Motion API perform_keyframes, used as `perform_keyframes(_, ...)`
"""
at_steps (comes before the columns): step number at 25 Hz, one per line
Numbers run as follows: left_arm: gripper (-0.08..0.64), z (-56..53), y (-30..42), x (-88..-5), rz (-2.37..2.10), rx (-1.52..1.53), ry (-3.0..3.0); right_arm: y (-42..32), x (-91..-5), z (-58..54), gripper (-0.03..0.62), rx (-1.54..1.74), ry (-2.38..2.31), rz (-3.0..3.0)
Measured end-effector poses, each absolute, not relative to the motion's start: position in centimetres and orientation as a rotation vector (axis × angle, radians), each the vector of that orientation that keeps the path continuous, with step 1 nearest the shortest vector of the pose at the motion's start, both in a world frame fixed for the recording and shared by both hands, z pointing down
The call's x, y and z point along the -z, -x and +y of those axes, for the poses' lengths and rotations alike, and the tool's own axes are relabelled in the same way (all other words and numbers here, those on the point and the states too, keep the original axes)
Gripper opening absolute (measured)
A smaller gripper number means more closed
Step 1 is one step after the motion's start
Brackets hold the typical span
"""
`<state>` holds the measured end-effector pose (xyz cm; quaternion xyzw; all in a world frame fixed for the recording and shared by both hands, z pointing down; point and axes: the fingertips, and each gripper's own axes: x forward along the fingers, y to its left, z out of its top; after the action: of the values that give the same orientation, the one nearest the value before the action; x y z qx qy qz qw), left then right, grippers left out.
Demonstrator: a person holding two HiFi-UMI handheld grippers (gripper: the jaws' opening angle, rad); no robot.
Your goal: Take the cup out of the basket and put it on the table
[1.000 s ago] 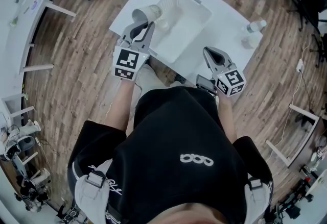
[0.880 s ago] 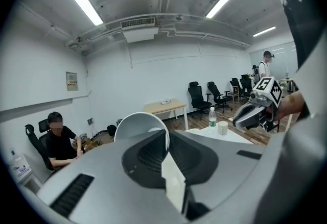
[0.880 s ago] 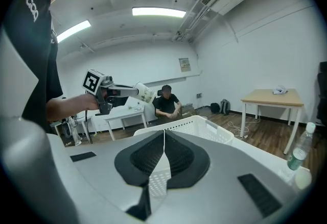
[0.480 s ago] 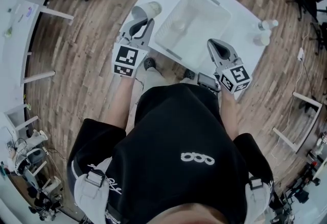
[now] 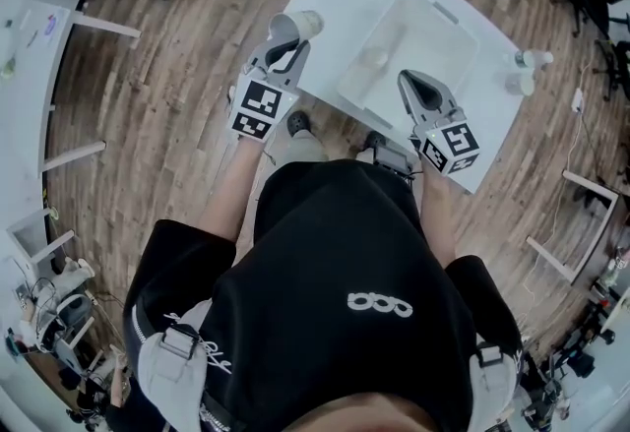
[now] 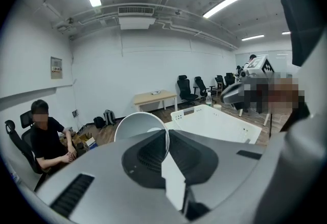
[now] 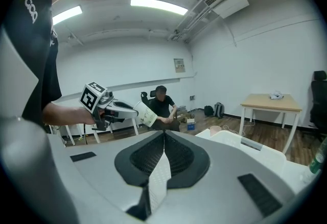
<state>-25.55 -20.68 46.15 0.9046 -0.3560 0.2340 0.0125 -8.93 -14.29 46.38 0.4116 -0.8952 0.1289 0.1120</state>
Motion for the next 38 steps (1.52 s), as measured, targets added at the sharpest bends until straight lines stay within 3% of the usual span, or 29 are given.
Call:
perform_keyframes(19, 0.025, -25.0, 27.1, -71.5, -0.448, -1.63, -2.722, 14.1, -50.5, -16.8, 0.026, -0.456, -1.385, -2.483)
perform_keyframes(38, 0.026, -24.8, 25.8, -75.4, -0.217, -1.87, -2.674, 12.1, -50.7, -17.6, 0.026, -0.49, -1.48, -2.425)
